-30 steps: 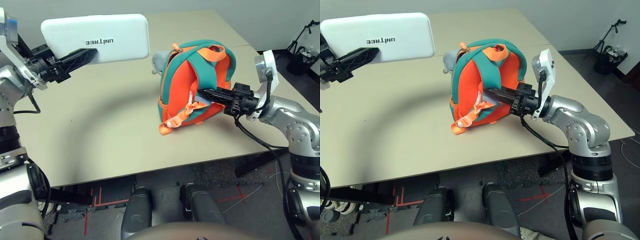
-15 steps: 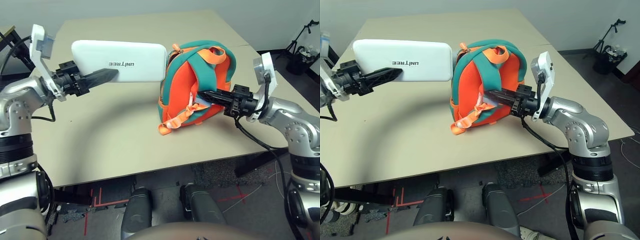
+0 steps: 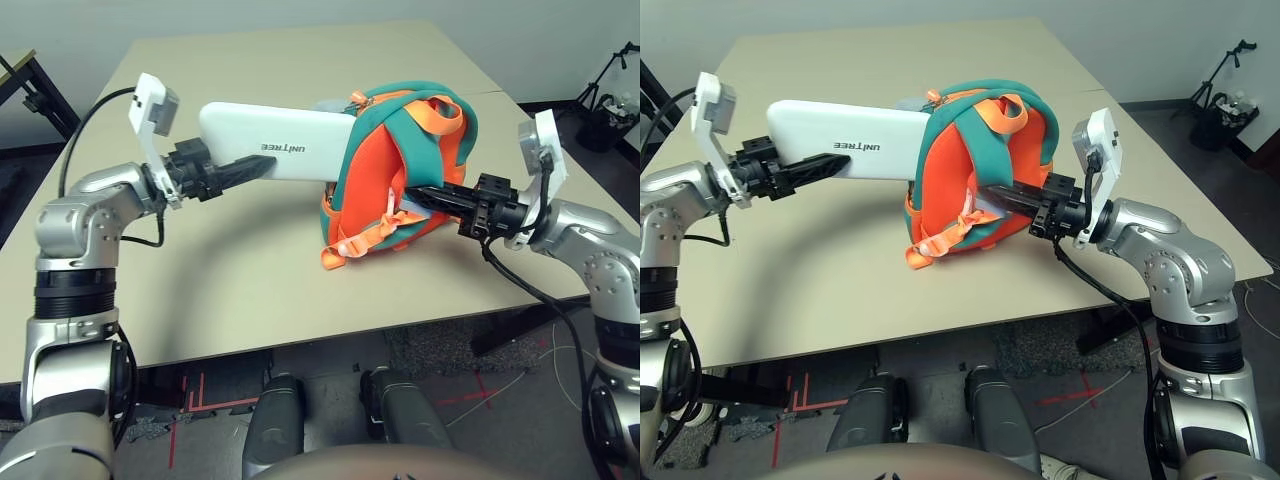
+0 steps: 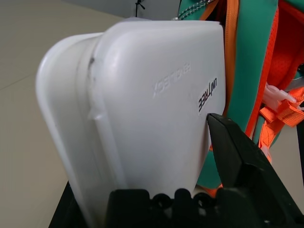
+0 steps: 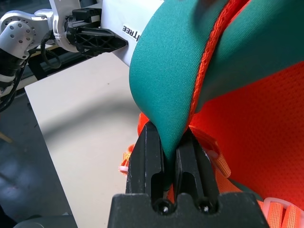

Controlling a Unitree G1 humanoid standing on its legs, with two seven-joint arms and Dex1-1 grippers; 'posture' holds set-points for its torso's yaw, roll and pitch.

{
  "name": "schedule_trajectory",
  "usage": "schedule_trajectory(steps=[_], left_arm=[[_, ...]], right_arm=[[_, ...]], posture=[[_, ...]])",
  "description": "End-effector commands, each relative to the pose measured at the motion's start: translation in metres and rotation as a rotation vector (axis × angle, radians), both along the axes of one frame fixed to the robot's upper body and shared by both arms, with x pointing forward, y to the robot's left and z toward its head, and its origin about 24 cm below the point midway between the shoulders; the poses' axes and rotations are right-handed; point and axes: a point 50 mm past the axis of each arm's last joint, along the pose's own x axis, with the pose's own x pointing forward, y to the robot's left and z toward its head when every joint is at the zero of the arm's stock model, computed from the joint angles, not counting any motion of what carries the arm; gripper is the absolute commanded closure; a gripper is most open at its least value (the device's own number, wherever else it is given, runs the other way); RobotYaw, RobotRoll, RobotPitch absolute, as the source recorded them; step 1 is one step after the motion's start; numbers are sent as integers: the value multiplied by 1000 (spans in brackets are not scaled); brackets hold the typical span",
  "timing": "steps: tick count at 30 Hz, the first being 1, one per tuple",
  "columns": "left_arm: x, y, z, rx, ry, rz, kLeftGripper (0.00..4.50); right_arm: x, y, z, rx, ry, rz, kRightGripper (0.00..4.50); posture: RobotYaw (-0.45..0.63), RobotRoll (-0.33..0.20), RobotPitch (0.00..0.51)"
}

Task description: Put the pencil case into the backpack and zip it.

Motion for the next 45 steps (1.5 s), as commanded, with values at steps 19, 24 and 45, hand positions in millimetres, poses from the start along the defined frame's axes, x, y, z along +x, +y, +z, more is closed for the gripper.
schedule_trajectory(steps=[19,24,45], left_arm=[[24,-99,-7,95,-203,-54,1338],[30,-111,-14,223,-296,-61,1339],[14,-87,26,-29,-245,-102,26]], right_arm=[[-3,0,3,0,-13,-7,4500],[-3,0,-1,-2,-6,-9,4500],[1,-3,-3,-23,-4,0,4500]], posture=[[-141,0,74],[-141,0,72],[-123,0,58]])
